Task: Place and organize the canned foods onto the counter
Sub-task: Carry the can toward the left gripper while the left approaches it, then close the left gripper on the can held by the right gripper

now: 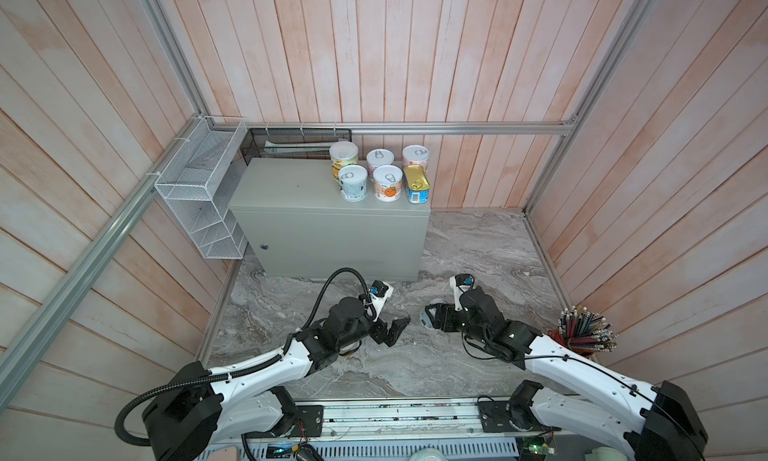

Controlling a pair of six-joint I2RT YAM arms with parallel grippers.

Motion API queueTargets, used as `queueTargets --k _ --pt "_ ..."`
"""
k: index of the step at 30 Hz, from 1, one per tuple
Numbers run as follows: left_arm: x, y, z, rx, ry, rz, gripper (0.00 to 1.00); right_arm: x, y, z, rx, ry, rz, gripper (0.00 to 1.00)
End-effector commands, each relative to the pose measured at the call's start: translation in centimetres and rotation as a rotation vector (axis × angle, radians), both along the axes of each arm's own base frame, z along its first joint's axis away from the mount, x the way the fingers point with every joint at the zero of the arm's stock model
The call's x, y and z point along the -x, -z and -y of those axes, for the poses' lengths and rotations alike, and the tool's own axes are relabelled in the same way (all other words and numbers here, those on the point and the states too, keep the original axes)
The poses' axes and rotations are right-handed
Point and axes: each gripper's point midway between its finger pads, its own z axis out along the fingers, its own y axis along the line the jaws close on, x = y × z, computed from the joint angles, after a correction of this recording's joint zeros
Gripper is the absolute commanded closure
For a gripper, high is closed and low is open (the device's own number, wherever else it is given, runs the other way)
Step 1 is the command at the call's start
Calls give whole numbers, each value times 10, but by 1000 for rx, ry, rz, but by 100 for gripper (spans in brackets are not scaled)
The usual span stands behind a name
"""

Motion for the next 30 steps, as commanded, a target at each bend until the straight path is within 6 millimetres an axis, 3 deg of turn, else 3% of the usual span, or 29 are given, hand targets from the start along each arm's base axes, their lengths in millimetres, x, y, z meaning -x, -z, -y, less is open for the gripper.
queueTargets --k 1,17,30 --pt "3 -13 13 -5 55 85 0 0 -10 -1 -18 -46 30 43" --pt "37 -7 37 -12 276 154 0 17 -36 -17 -158 -228 7 43" --pt "28 -13 70 -13 367 183 0 35 -42 -27 -250 -304 -13 42"
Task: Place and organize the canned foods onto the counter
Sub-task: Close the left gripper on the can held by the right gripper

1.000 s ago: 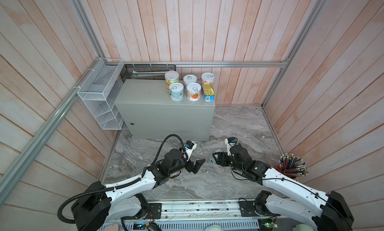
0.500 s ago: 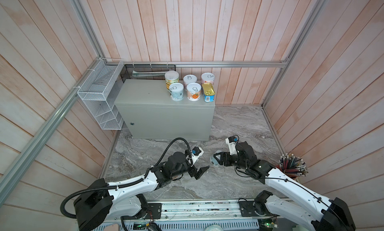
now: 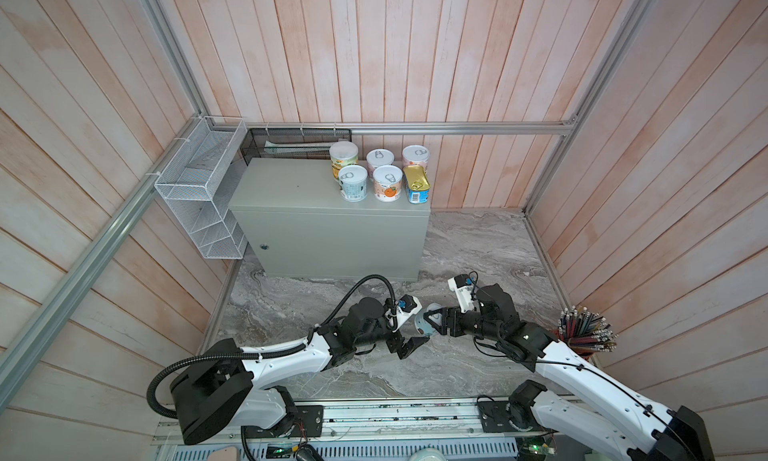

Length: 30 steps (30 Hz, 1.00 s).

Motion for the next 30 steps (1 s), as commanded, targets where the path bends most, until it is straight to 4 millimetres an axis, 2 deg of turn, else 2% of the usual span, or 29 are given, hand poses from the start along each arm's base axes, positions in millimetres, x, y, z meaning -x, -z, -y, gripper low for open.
queueTargets --k 1,12,19,30 --pt "11 -16 19 34 83 50 0 2 -23 -9 -90 -39 41 42" --pt "10 -13 33 29 110 49 0 4 -32 -13 -127 -55 44 41" --pt "10 -9 41 21 128 37 9 4 -33 -14 -144 -55 43 41" --pt "10 4 46 -3 131 19 10 2 -33 -17 -141 -58 34 41"
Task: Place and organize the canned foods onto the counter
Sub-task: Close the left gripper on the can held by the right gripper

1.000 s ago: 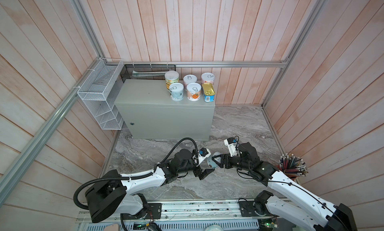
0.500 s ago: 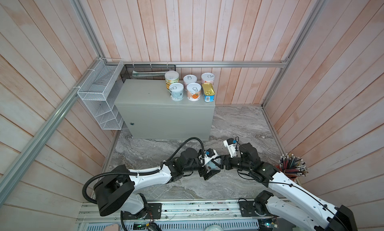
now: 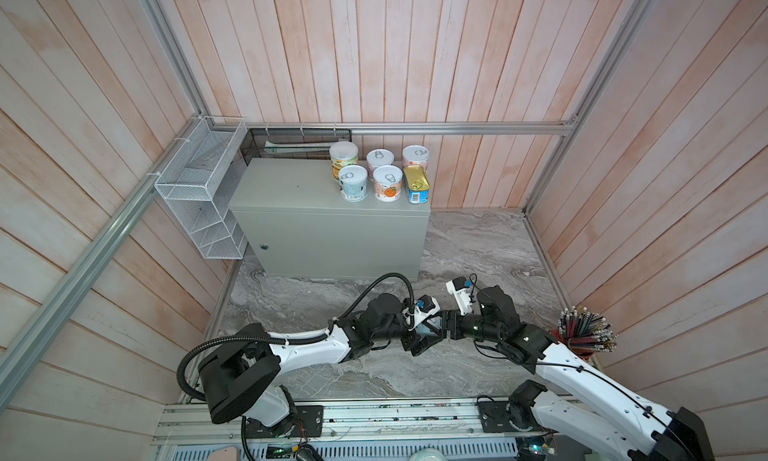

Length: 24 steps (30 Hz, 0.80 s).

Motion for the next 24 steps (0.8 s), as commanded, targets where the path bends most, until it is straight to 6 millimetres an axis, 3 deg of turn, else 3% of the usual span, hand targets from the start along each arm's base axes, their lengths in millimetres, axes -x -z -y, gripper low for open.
queueTargets --k 1,15,24 --pt "7 -4 9 17 48 14 10 -9 -32 -9 -82 -12 87 41" --pt "5 4 6 6 24 13 18 -11 -37 -9 -80 -7 97 41" --pt "-3 4 4 10 -32 11 36 -11 -38 -8 -89 -3 100 41"
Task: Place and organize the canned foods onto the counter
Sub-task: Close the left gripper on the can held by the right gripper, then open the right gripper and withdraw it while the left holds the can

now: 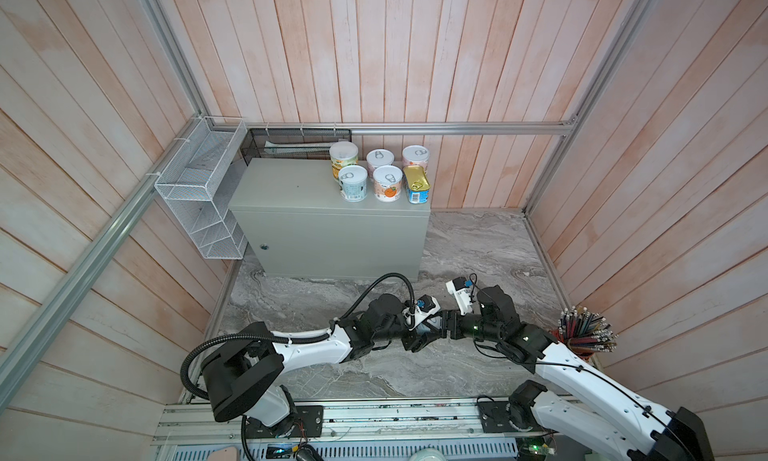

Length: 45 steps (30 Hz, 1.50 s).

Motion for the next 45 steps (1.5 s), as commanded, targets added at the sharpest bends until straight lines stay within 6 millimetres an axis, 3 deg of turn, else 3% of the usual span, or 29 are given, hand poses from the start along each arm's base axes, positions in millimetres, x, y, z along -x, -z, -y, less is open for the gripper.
queueTargets --k 1,6,21,27,35,45 --pt "1 0 3 14 -8 6 37 -10 -39 -9 -88 -8 104 41" --pt "-4 -4 0 24 -43 17 42 -10 -38 -8 -92 -3 103 39" --pt "-15 -3 -7 10 -118 32 46 -8 -37 -3 -89 22 88 15" --pt "-21 -1 -10 -6 -155 37 46 -9 -40 0 -83 36 97 14" --pt "-25 -2 -14 -9 -188 36 46 -9 -16 14 -23 104 64 14" --pt "-26 -8 -16 3 -201 39 47 1 1 35 -110 224 49 14"
